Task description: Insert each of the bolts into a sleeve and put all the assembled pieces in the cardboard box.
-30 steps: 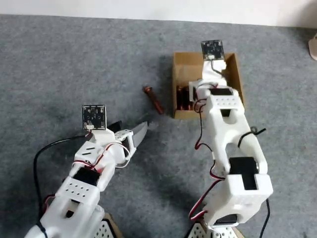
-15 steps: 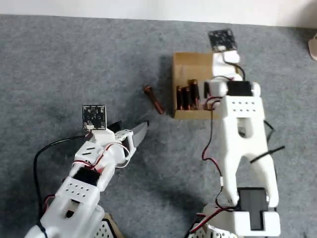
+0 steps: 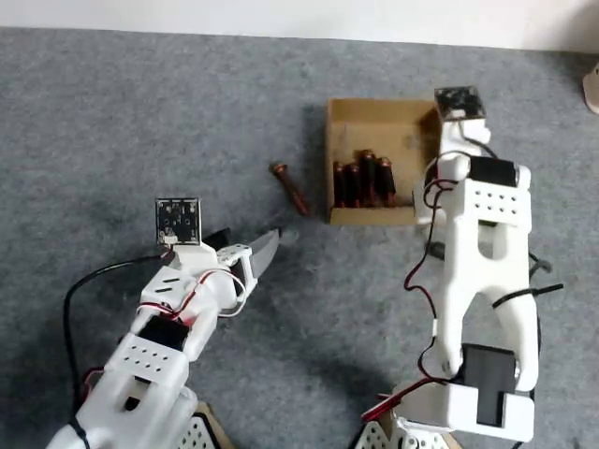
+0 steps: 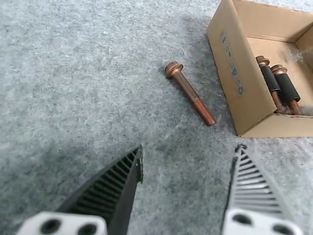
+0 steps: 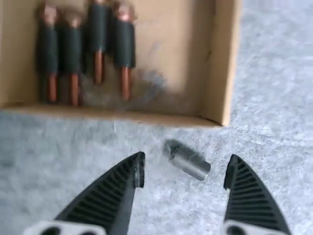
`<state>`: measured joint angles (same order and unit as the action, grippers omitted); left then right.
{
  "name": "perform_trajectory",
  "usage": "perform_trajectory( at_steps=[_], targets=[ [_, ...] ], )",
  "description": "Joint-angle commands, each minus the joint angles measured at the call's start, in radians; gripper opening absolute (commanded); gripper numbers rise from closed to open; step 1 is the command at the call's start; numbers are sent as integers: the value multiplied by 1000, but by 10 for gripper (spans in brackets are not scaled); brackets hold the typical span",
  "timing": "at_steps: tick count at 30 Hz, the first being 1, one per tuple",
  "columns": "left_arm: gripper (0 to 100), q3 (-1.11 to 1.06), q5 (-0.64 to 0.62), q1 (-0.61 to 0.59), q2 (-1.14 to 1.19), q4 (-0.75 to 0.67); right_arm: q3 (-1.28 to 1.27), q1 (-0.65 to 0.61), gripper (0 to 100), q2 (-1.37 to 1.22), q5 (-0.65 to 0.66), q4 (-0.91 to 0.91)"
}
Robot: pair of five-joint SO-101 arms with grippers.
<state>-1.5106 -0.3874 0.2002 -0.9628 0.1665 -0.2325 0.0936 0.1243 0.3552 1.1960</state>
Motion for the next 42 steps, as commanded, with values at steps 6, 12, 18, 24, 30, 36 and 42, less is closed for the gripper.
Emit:
perform_trajectory(
  at_steps=[6,12,18,24,30,36,42],
  targets=[
    [274,5,11,-2,-13,2,-41,45,238,10,290,107],
    [274,5,11,-2,-8,0,-44,131,238,5,456,113],
    [274,5,11,-2,-8,0,-45,189,238,2,571,165],
    [274,5,11,-2,-7,0,-87,209,238,-28,692,159],
    [274,5,11,-2,-7,0,-99,216,238,-101,832,157],
    [274,4,11,-2,-7,0,-108,206,238,-116,879,18],
    [274,4,11,-2,-7,0,-110,171,238,-119,881,-2]
  ],
)
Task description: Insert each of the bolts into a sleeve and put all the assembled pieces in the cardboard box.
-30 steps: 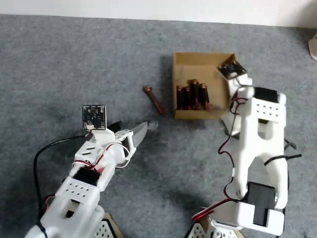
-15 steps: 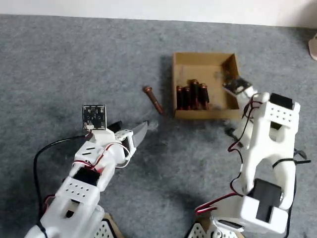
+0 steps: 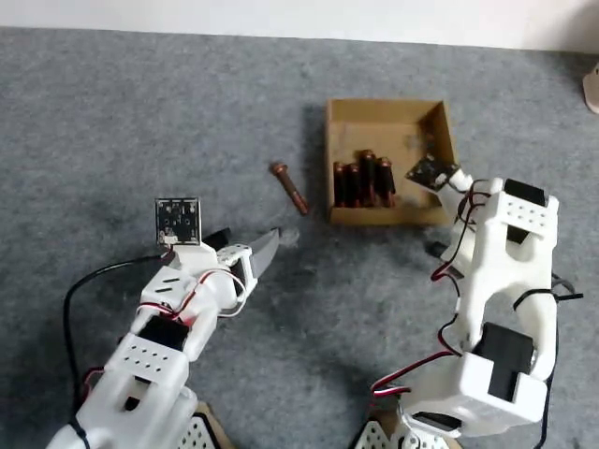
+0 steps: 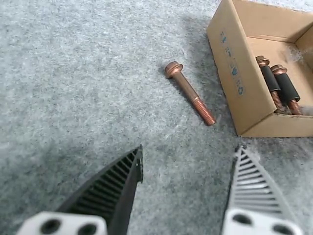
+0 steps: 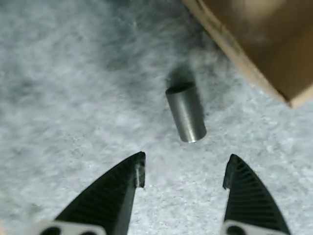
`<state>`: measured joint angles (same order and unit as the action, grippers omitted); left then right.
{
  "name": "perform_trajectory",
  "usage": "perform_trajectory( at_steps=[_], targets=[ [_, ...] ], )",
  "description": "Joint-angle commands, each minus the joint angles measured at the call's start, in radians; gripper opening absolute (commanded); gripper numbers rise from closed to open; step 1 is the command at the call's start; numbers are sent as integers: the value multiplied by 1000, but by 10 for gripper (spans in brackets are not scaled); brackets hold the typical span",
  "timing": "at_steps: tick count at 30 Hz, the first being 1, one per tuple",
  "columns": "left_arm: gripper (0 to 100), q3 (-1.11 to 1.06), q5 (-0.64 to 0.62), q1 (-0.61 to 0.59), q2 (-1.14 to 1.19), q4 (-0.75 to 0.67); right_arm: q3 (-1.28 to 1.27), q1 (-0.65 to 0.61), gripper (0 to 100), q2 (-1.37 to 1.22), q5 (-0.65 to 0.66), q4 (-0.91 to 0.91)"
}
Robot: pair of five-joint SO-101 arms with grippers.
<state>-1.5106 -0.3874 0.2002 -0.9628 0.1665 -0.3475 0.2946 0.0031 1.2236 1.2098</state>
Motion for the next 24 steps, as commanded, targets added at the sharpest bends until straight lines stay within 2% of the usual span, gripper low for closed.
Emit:
perform_trajectory(
  at_steps=[1,11,16,24],
  targets=[
    [274,4,11,-2,-7,0,4,-38,238,1,12,-13],
    [274,5,11,-2,-7,-2,15,-74,238,-127,11,-18],
    [274,5,11,-2,-10,-2,8,-74,238,-165,11,-111],
    [274,5,11,-2,-12,-2,15,-76,238,-194,3,-122]
  ],
)
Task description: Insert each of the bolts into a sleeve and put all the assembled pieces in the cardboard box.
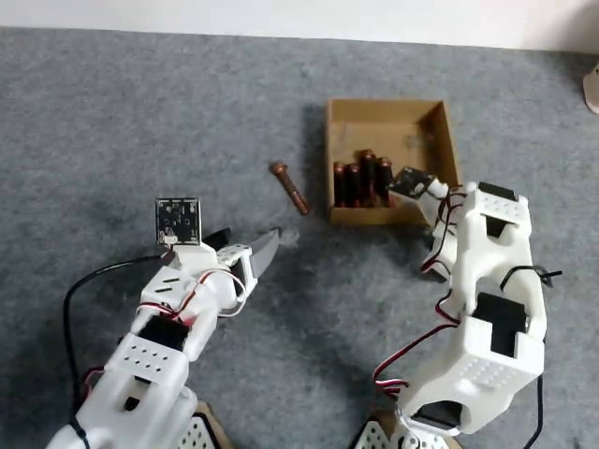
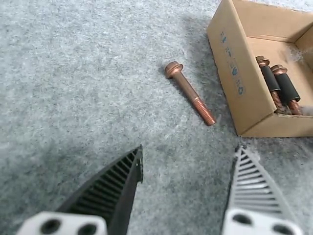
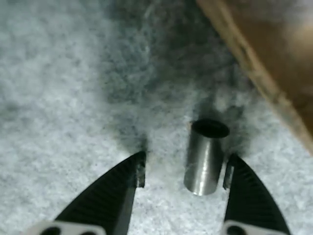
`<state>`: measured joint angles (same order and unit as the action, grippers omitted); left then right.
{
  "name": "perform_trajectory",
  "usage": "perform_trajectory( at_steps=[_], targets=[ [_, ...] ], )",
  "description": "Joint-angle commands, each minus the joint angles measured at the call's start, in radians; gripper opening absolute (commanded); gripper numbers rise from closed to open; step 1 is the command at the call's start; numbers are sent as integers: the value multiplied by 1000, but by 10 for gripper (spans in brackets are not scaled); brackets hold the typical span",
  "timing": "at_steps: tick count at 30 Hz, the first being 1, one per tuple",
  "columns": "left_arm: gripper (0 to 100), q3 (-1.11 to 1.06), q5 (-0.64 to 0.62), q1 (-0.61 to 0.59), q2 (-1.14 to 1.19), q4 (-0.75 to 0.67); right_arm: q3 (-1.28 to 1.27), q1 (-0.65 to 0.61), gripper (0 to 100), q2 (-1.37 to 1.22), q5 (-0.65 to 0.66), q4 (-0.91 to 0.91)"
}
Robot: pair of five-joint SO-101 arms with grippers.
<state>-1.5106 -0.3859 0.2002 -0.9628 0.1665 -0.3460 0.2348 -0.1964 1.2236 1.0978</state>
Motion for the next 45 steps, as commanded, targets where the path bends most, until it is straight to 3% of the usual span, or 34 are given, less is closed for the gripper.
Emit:
perform_trajectory(
  at_steps=[1,11,13,15,16,23,30,34,38,45],
  targets=[
    [274,5,9,-2,-12,-2,13,-16,238,5,3,-10],
    [274,13,5,-2,-7,2,8,-58,237,4,0,-12],
    [274,15,5,-2,-7,2,7,-77,191,4,0,-12],
    [274,16,5,-4,-7,0,5,-91,75,4,-17,-5],
    [274,18,5,-7,-8,0,5,-93,2,4,-54,-8],
    [274,50,3,-12,-7,11,2,-99,5,5,-215,-4],
    [273,255,0,-13,-5,345,-25,-99,5,15,-404,-7],
    [273,314,-87,-51,-4,374,-87,-125,5,70,-482,-13],
    [273,361,-94,-53,4,382,-177,-166,5,196,-621,-59],
    [273,567,-95,-53,317,442,-440,-251,5,464,-848,-197]
  ],
)
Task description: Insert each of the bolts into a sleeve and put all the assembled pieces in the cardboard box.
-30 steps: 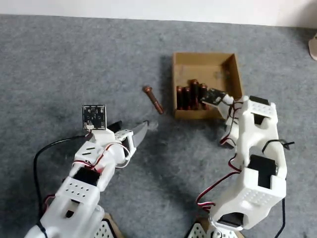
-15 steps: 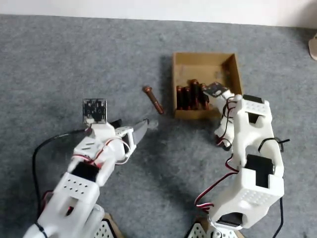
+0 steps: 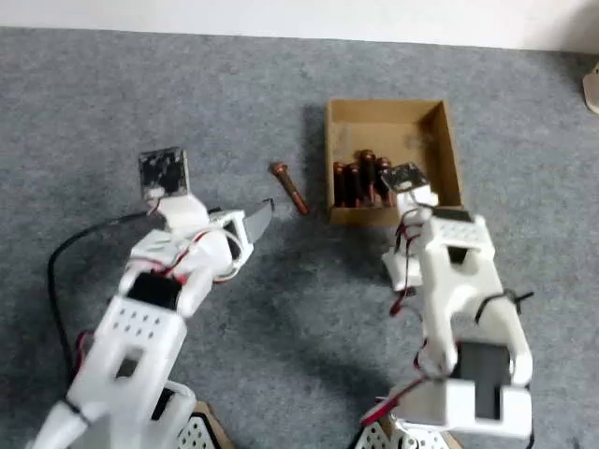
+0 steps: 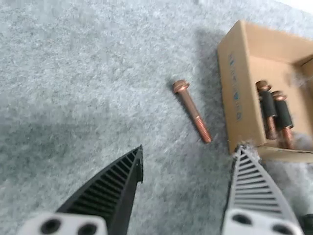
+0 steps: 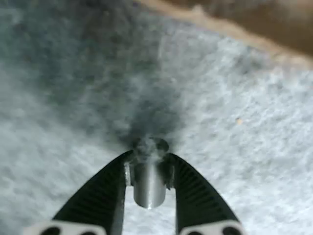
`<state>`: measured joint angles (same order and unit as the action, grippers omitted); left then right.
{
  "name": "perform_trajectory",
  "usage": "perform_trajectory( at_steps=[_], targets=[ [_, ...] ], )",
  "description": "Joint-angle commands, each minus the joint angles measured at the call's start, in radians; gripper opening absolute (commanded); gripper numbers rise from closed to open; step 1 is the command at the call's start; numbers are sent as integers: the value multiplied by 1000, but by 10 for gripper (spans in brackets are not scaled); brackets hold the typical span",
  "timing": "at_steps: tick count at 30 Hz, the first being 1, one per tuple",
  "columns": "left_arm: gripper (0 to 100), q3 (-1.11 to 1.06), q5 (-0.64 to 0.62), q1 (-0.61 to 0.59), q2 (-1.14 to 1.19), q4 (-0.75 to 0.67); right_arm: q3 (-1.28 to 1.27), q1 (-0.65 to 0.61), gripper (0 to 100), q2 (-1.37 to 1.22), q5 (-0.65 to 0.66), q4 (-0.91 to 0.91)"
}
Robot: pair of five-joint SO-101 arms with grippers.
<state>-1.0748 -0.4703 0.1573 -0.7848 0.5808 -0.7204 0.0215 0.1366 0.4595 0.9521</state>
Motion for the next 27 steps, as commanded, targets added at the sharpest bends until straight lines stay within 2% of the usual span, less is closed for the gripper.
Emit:
perform_trajectory(
  at_steps=[1,7,11,20,27],
  targets=[
    [273,171,-11,-8,200,35,-96,-44,5,160,-118,-68],
    [273,398,-28,7,524,40,-292,-45,5,275,-247,-288],
    [273,544,-143,48,714,40,-414,-45,5,312,-247,-446],
    [273,854,-284,79,1066,40,-473,-45,5,315,-245,-469],
    [273,989,-364,59,1227,40,-473,-45,5,315,-245,-469]
  ],
)
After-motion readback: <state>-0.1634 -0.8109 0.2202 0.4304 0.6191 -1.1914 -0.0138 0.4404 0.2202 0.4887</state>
